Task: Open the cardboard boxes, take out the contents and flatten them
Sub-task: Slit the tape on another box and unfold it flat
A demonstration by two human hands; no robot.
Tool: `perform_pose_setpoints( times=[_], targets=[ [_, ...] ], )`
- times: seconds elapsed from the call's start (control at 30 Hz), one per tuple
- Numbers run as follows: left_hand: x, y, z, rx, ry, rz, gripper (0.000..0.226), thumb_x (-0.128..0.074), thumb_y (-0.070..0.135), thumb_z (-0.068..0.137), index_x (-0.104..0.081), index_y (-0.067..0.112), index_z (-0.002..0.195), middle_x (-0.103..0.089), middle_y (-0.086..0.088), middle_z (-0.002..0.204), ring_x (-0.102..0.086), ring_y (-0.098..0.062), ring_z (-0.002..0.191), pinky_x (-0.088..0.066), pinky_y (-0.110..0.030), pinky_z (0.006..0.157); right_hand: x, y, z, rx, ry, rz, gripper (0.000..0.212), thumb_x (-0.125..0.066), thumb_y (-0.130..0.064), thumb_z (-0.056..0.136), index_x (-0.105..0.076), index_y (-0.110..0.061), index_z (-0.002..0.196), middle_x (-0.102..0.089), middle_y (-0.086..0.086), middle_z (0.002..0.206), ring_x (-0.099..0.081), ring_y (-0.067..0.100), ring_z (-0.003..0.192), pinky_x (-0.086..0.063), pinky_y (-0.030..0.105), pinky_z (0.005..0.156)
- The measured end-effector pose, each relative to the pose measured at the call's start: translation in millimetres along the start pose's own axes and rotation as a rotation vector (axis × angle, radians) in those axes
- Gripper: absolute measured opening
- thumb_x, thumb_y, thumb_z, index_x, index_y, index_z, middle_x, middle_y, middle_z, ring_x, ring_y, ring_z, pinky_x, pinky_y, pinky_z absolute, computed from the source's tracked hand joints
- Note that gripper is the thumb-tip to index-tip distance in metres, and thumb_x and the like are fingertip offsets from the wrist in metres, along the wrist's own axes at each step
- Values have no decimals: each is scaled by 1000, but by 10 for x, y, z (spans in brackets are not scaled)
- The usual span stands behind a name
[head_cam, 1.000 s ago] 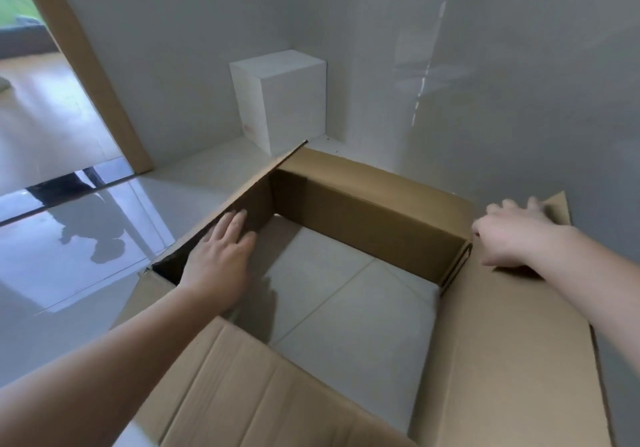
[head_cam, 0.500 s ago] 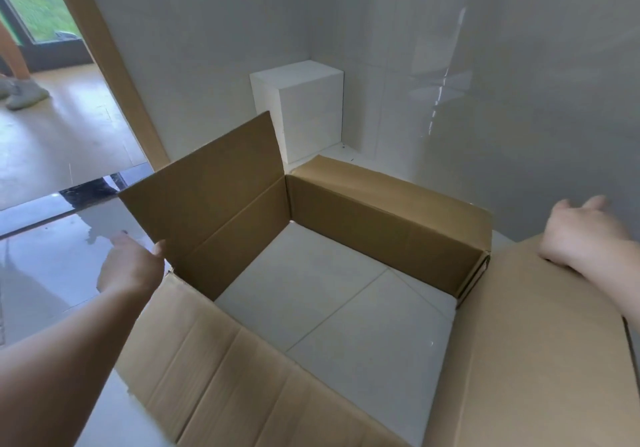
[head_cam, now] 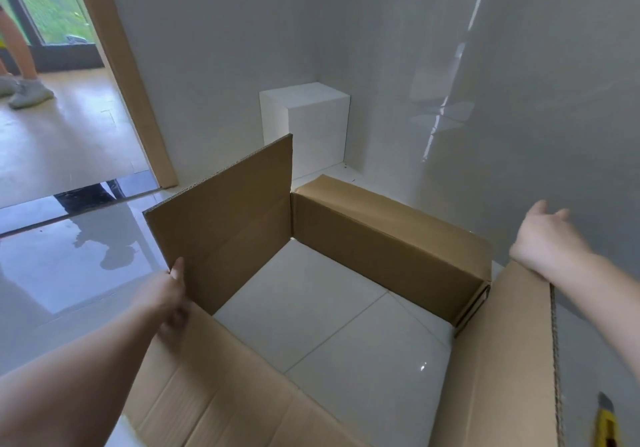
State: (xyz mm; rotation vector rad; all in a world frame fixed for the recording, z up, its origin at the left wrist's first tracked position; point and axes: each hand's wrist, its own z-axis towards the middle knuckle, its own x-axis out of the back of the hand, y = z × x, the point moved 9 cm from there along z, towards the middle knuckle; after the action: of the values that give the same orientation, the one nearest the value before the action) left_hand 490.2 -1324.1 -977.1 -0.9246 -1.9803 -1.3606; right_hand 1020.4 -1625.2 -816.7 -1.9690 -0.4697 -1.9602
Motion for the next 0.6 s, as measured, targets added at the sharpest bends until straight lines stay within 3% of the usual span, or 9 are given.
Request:
perform_pose_setpoints(
  times=[0.07, 0.1, 0.13, 0.17, 0.23, 0.3, 0.37, 0.47, 0.6],
  targets=[
    [-39, -52, 58, 5, -9, -5, 70, -16, 47, 101, -57, -7, 114, -63, -30, 110, -60, -40, 103, -41, -42, 97, -14, 73, 7, -89, -42, 64, 80, -59, -7, 84, -12, 14, 145, -43, 34, 135, -50, 40, 121, -46, 36, 88],
    [-42, -72, 75, 8, -10, 0, 70, -16, 47, 101, -56, -8, 117, -58, -30, 120, -55, -41, 112, -36, -43, 103, -23, 98, -10, -118, -73, 86, 66, -59, -9, 84, -31, 15, 139, -53, 29, 127, -57, 36, 113, -46, 32, 80],
    [-40, -82, 86, 11, -14, 5, 71, -16, 47, 101, -55, -9, 120, -54, -29, 127, -50, -41, 119, -32, -44, 108, -37, 115, -7, -120, -83, 81, 41, -59, -9, 84, -54, 13, 118, -62, 24, 110, -61, 34, 99, -45, 28, 72],
    [-31, -69, 88, 9, -18, 9, 70, -16, 47, 101, -53, -9, 124, -51, -29, 132, -47, -40, 124, -29, -44, 111, -12, 109, -41, -112, -82, 105, 16, -59, -7, 83, -64, 8, 86, -64, 19, 86, -61, 33, 86, -43, 27, 66],
    [-3, 18, 61, -5, -23, 5, 68, -18, 45, 102, -49, -9, 129, -46, -27, 138, -42, -39, 129, -25, -43, 113, 17, 67, -64, -71, -61, 128, 27, -61, 0, 81, -54, 0, 55, -54, 13, 59, -57, 30, 67, -41, 26, 60],
    [-11, 190, -12, -36, -47, 8, 61, -22, 40, 103, -46, -9, 132, -46, -27, 138, -42, -38, 129, -26, -42, 113, 64, -42, -119, -33, -46, 159, 23, -59, 4, 78, -55, 1, 56, -54, 14, 57, -56, 27, 60, -40, 25, 54],
    [-78, 417, -90, -66, -88, 7, 52, -27, 33, 104, -46, -7, 132, -49, -25, 135, -46, -37, 125, -31, -39, 107, 147, -226, -180, 46, -27, 152, 8, -56, 3, 78, -62, 1, 74, -62, 16, 71, -59, 28, 66, -41, 25, 54],
    [-252, 698, -215, -67, -172, -80, 46, -36, 33, 102, -57, -4, 120, -58, -20, 119, -54, -35, 112, -39, -39, 99, 268, -508, -301, 181, -18, 132, 21, -52, 0, 82, -60, -5, 101, -66, 18, 102, -63, 34, 92, -40, 26, 65],
    [-549, 934, -397, 22, -392, -262, 38, -46, 40, 98, -63, 7, 108, -63, -12, 100, -61, -25, 89, -51, -40, 90, 349, -867, -555, 409, -62, 126, 27, -58, -7, 83, -58, -15, 109, -64, 13, 119, -60, 30, 107, -41, 26, 73]
  ],
)
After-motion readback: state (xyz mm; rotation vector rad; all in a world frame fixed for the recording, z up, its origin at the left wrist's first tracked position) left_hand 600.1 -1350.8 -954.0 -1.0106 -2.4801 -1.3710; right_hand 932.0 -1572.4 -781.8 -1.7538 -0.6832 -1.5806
